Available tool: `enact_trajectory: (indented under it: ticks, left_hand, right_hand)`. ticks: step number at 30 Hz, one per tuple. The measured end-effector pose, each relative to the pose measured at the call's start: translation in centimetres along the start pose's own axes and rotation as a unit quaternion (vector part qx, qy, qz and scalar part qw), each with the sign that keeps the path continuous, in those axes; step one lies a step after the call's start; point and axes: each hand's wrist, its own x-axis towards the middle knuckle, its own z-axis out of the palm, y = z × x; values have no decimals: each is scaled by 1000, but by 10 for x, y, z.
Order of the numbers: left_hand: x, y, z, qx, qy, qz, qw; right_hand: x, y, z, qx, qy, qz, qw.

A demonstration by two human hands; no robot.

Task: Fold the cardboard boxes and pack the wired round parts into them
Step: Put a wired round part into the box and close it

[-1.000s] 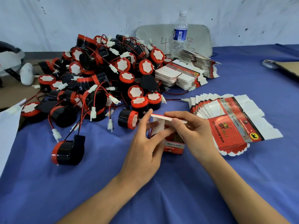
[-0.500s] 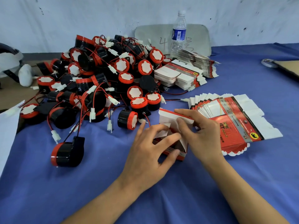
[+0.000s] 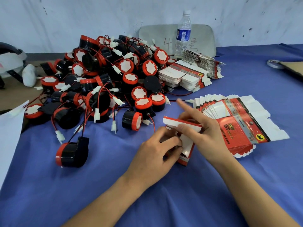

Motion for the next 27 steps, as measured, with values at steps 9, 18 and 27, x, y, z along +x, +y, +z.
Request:
enact_trajectory:
  ticks: [9,18,27]
  left_hand:
    - [1,-23,-6,10,-5,57,998]
    - [1,-29,-3,-42,111,-43,992]
    - [0,-33,-3,-75,122,-93,985]
  right_hand:
    - [-2,2,5,-65,-100,19,993]
    - [-5,10,7,-199,-97,14,975]
    - [-6,8,10,-322,-142,13,936]
